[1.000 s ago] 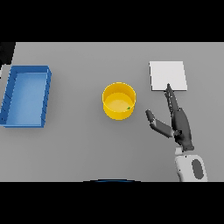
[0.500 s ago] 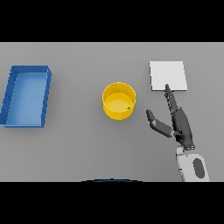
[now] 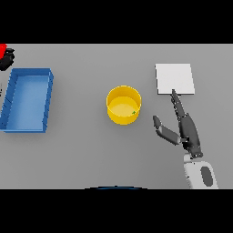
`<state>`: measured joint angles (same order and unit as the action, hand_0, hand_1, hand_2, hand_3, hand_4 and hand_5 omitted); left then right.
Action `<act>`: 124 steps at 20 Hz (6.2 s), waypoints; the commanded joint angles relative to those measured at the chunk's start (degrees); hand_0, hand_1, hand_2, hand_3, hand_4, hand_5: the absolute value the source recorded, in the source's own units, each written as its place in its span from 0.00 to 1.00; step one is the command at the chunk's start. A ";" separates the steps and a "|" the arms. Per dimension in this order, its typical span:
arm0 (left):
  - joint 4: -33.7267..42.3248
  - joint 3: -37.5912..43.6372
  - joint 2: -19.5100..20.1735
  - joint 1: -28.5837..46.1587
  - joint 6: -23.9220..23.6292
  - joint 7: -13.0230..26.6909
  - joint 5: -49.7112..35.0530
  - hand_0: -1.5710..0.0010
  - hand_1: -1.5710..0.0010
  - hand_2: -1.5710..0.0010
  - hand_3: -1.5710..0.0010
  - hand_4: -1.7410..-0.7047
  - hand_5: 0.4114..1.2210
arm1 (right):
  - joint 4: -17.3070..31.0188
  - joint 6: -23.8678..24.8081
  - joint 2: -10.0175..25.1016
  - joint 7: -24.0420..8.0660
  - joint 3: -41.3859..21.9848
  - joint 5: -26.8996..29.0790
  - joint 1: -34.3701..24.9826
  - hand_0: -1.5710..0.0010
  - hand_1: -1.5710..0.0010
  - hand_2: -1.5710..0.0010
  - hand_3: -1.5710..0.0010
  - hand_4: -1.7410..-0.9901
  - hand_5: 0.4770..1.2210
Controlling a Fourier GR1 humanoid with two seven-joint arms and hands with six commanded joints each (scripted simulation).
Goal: Pick up the red beaker and tilt it to pour out 1 green nut into yellow bowl. Pick up the yellow bowl and place it on the metallic measuring scale.
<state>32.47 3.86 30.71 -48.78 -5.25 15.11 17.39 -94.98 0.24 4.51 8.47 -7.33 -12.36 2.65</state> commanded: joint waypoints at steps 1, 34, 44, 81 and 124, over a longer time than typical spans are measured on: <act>3.57 -0.25 -0.49 2.52 -0.32 0.99 -0.72 0.00 0.00 0.00 0.00 0.00 0.91 | 0.10 -0.01 -0.07 0.51 0.18 0.32 0.13 1.00 1.00 1.00 1.00 0.76 0.27; 33.72 -4.23 -0.75 20.01 10.83 10.41 -8.60 1.00 1.00 1.00 1.00 0.90 0.34 | 6.30 -11.76 17.49 -3.45 -14.75 -25.30 -20.34 1.00 1.00 1.00 1.00 0.78 0.21; 34.37 -3.50 0.40 20.56 11.93 10.41 -9.27 1.00 1.00 1.00 1.00 0.90 0.35 | 20.89 -18.38 17.72 4.02 -25.78 -34.55 -34.80 1.00 1.00 1.00 1.00 0.78 0.22; 32.52 -4.13 1.36 19.22 12.45 9.53 -7.60 1.00 1.00 1.00 1.00 0.94 0.36 | 26.31 -32.32 18.23 2.42 -29.98 -32.90 -45.66 0.01 0.01 0.06 0.26 0.01 0.99; 37.27 -3.44 0.55 20.90 13.09 15.86 -10.61 1.00 1.00 1.00 1.00 0.87 0.45 | 62.04 -14.14 23.49 4.72 -16.83 -34.62 -54.52 0.06 0.18 0.25 0.39 0.14 0.90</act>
<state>69.74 0.41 31.24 -27.88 7.86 30.99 6.77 -32.92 -13.90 28.03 13.06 -24.16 -47.00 -51.88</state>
